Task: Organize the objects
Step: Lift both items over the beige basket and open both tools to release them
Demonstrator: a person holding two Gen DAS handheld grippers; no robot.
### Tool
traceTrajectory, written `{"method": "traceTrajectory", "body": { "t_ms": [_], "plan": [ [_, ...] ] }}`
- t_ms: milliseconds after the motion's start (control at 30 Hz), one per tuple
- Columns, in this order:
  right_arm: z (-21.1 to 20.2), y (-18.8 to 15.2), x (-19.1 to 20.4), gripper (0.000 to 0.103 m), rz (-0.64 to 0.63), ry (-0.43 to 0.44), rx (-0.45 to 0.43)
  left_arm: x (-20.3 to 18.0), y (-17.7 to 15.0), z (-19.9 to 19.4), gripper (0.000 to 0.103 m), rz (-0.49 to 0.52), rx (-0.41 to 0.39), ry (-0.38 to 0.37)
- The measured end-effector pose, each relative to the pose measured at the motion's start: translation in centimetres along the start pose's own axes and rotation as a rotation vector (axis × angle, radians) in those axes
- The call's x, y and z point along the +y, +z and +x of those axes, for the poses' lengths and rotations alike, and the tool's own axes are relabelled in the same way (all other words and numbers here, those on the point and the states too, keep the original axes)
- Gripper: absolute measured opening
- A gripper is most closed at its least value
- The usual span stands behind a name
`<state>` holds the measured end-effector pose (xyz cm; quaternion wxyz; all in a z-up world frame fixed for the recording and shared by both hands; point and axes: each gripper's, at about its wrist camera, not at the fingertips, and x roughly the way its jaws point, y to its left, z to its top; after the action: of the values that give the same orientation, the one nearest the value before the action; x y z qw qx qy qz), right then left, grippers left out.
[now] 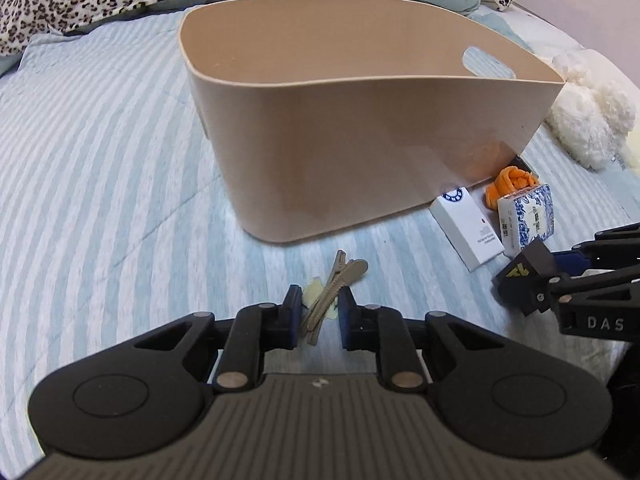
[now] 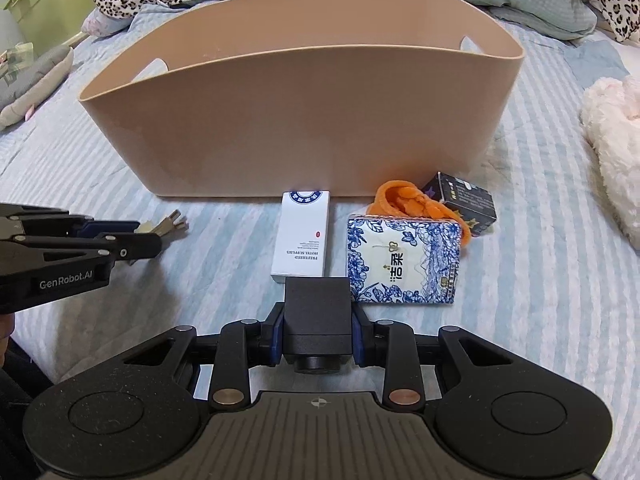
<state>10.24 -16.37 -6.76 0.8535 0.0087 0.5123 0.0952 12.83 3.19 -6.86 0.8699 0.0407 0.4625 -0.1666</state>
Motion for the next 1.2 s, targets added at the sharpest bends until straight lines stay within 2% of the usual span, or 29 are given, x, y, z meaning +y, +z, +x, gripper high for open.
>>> {"method": "traceTrajectory", "body": {
  "t_ms": [67, 267, 667, 900, 1200],
  "plan": [
    [-0.6, -0.3, -0.2, 0.029, 0.007, 0.008, -0.008, -0.4, -0.1, -0.5, 0.02, 0.016, -0.015, 0.013],
    [-3.1, -1.7, -1.2, 0.029, 0.003, 0.016, -0.047, -0.9, -0.1, -2.1, 0.02, 0.015, -0.059, -0.014],
    [-5.8, -2.2, -2.2, 0.029, 0.032, 0.019, -0.15, -2.5, -0.4, -5.7, 0.02, 0.037, -0.134, -0.011],
    [-7.8, -1.5, -2.4, 0.029, 0.051, 0.036, -0.226, -3.2, -0.1, -8.0, 0.02, 0.057, -0.222, 0.008],
    [-9.4, 1.1, -3.3, 0.029, 0.104, 0.025, -0.331, -2.5, 2.6, -9.7, 0.02, -0.008, -0.313, -0.002]
  ]
}}
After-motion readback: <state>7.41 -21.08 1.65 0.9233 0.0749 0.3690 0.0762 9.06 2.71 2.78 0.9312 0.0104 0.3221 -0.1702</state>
